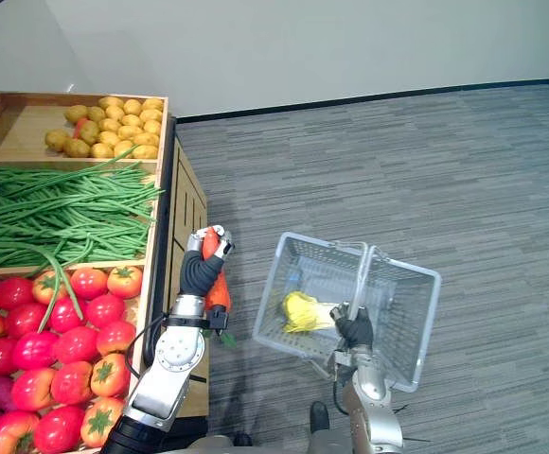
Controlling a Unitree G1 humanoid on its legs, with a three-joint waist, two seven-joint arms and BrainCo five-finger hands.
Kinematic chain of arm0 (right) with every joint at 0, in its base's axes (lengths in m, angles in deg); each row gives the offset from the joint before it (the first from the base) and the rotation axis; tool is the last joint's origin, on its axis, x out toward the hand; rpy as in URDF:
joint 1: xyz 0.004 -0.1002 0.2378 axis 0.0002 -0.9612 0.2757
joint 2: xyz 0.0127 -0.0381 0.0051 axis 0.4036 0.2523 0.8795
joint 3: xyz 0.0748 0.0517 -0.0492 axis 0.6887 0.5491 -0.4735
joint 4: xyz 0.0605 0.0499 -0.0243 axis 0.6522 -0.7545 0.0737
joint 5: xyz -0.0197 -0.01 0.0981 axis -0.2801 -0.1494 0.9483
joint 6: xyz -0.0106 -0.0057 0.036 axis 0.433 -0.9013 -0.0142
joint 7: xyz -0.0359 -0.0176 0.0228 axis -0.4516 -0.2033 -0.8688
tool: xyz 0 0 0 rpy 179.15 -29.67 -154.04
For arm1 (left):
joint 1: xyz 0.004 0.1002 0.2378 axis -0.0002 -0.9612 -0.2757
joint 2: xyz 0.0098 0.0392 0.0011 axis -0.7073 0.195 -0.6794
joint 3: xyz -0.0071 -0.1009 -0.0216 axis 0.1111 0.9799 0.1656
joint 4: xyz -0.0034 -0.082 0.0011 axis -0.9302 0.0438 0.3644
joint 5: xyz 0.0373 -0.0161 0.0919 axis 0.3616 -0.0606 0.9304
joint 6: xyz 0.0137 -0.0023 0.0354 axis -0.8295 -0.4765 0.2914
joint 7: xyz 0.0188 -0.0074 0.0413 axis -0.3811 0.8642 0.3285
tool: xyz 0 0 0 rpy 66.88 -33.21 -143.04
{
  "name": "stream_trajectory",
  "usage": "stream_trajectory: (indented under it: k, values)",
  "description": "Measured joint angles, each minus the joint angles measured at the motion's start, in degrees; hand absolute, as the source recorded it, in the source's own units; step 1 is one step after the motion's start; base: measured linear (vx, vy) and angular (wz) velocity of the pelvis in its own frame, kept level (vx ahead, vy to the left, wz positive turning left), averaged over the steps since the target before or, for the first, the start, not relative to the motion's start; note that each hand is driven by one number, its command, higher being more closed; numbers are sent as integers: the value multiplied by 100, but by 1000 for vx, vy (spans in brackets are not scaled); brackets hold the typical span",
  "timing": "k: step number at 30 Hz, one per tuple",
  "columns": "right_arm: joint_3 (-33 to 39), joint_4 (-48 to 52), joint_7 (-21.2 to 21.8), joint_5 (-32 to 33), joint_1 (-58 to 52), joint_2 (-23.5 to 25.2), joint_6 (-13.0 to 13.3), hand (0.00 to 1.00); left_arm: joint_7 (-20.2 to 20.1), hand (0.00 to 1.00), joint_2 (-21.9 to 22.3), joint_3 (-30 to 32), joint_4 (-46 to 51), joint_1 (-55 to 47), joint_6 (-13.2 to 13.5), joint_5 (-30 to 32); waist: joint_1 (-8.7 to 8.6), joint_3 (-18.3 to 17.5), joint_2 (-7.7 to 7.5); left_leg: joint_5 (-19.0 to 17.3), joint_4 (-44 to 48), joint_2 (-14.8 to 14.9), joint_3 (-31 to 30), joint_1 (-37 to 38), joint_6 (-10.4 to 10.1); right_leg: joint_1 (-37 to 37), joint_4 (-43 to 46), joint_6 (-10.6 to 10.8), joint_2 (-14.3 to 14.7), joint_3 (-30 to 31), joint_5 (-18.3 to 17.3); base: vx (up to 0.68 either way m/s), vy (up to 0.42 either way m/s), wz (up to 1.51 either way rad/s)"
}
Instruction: Pick vegetable in the basket
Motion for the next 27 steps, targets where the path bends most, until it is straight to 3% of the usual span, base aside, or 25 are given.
stream_trajectory:
  k: [5, 15, 16, 22, 27]
  values:
    - [-460, 50, 219, 501, -56, 30, -1, 100, -129, 100, -17, -249, -834, 105, -210, 10, -118, -58, -102, 2, -135, -3, 39, 60, -4, 2, -59, 11, 15, 78, 7, -3, 4, -7]
    - [-1399, 437, 686, 1792, -471, -190, -135, 100, -270, 100, -67, -474, -2178, 580, -508, 350, -174, -173, -288, 3, -153, -21, 153, 156, -5, 48, -166, 55, 0, 188, 73, 2, 12, -5]
    - [-1545, 477, 734, 1941, -492, -253, -181, 100, -318, 0, -76, -478, -2289, 596, -519, 394, -189, -173, -288, 3, -155, -20, 156, 160, -5, 48, -166, 55, 2, 195, 73, 0, 0, 0]
    - [-2175, 520, 1039, 2567, -492, -417, -271, 100, -374, 0, -100, -569, -2776, 753, -639, 683, -253, -177, -294, 2, -157, -16, 195, 154, -6, 18, -165, 56, 9, 244, 75, -7, 3, -2]
    - [-2341, 578, 1160, 2686, -492, -464, -374, 100, -366, 0, -103, -637, -2948, 959, -678, 908, -265, -179, -299, 0, -159, -17, 243, 149, -5, -7, -166, 63, 9, 272, 81, -6, 3, -3]
